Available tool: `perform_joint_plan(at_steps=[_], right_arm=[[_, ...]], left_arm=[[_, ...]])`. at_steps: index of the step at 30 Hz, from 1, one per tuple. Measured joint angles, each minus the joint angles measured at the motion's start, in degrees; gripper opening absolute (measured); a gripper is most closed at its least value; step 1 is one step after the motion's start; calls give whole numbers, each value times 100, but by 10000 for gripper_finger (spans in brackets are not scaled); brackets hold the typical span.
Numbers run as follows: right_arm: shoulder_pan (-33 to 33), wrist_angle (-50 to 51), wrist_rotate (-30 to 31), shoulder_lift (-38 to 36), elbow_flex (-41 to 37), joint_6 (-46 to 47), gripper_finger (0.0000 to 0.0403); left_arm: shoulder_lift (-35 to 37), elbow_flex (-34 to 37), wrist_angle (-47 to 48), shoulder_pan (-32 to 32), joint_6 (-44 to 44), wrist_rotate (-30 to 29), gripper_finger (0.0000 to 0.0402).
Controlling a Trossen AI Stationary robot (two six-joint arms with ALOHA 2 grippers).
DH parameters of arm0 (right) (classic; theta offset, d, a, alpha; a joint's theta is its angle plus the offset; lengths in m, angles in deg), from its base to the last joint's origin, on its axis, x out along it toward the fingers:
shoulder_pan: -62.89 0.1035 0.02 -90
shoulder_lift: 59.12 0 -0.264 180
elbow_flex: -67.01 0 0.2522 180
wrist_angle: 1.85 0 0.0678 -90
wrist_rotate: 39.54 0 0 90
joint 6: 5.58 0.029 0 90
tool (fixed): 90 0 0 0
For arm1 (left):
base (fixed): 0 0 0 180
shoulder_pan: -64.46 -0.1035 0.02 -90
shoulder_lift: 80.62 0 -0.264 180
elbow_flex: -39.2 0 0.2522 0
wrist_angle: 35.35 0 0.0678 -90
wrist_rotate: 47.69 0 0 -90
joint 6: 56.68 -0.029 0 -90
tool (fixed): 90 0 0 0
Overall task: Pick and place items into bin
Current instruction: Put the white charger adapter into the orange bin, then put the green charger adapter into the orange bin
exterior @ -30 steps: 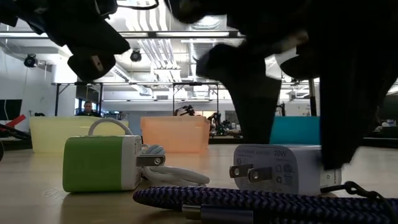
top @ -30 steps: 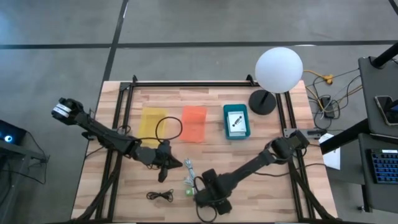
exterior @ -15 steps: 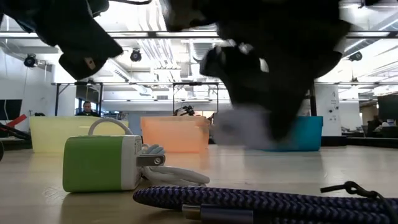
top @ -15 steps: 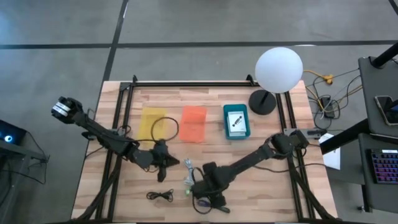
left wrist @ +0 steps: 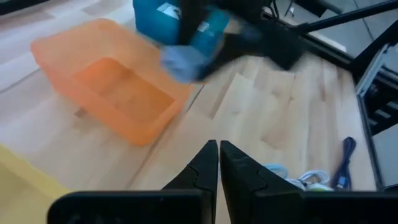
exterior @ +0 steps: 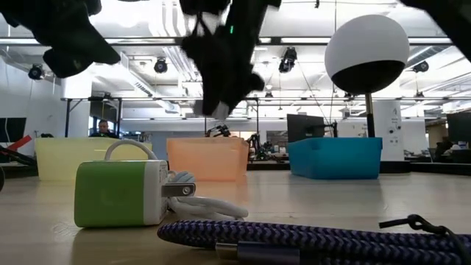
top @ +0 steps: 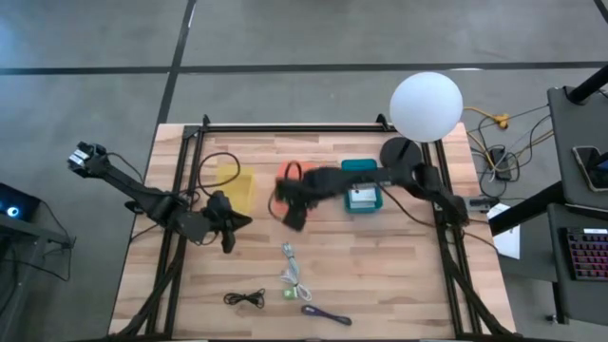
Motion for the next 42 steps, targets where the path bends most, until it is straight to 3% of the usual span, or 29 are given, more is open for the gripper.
perform_joint_plan(at_steps=[7,16,19,24,29,42], right_arm=[[-828,-45,-148,81,-4,-602,216],[-530,-57,-198,66,-5,-1032,298],[-187,88,-411,-38,-7,-1369,306],[961,159,-522,-123,0,-2009,300],[1943,-715,22,142,-7,-2114,291],[2601,-2241,9,989,-7,-117,285]], left_arm=[[-127,4,17,7,199,16,2],[-779,-19,-27,7,345,68,2],[-829,-35,-80,7,339,166,2],[-824,-35,-200,7,142,500,2],[-867,-22,-350,7,-156,926,2],[-1428,-9,-574,441,-111,1522,2]])
